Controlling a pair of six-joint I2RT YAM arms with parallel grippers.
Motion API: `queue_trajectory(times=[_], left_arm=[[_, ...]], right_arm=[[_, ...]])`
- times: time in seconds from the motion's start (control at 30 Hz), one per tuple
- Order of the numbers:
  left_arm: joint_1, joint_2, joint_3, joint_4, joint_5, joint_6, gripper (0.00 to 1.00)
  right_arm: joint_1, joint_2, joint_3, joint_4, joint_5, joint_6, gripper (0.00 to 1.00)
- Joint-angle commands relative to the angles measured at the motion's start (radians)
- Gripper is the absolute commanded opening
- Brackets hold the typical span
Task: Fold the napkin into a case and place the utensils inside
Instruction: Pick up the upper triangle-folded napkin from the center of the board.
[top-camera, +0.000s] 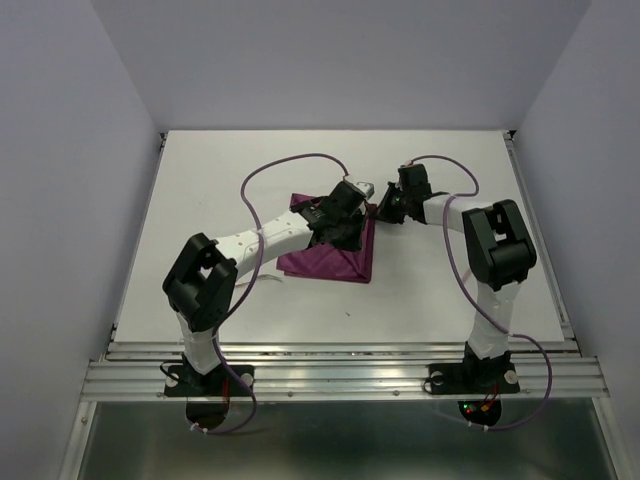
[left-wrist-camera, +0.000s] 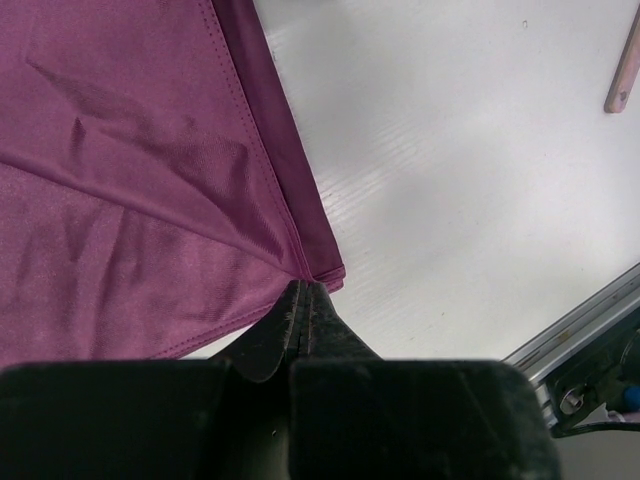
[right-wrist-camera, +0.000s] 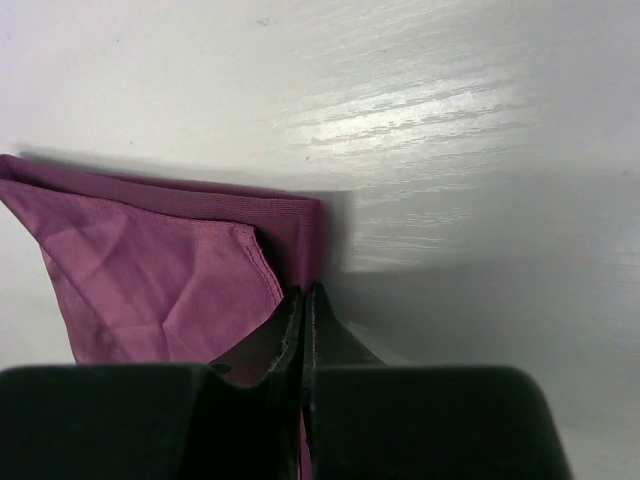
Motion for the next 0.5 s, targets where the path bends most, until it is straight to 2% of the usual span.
queue_trajectory(times=[0.0,0.07,0.27,0.37,0.47], left_arm=[[-0.002,-0.004,0.001,0.007,-0.01,0.029,0.06],[-0.005,-0.01,0.006,0.013,-0.013,0.041,0.22],[-0.035,-0.01,0.017,0.025,-0.074,0.121,0.47],[-0.081,-0.014,-0.018,0.071,-0.164,0.173,0.55],[-0.127,-0.011,-0.058,0.117,-0.238,0.213,0.55]], right_arm=[[0.004,-0.014,-0.049,-0.055,0.134,0.022,0.01],[-0.007,-0.046,-0.075,-0.055,0.154,0.03,0.01],[-0.016,-0.171,-0.242,-0.031,0.208,0.077,0.01],[-0.016,-0.213,-0.316,-0.015,0.222,0.112,0.01],[-0.016,-0.264,-0.362,-0.014,0.225,0.134,0.01]])
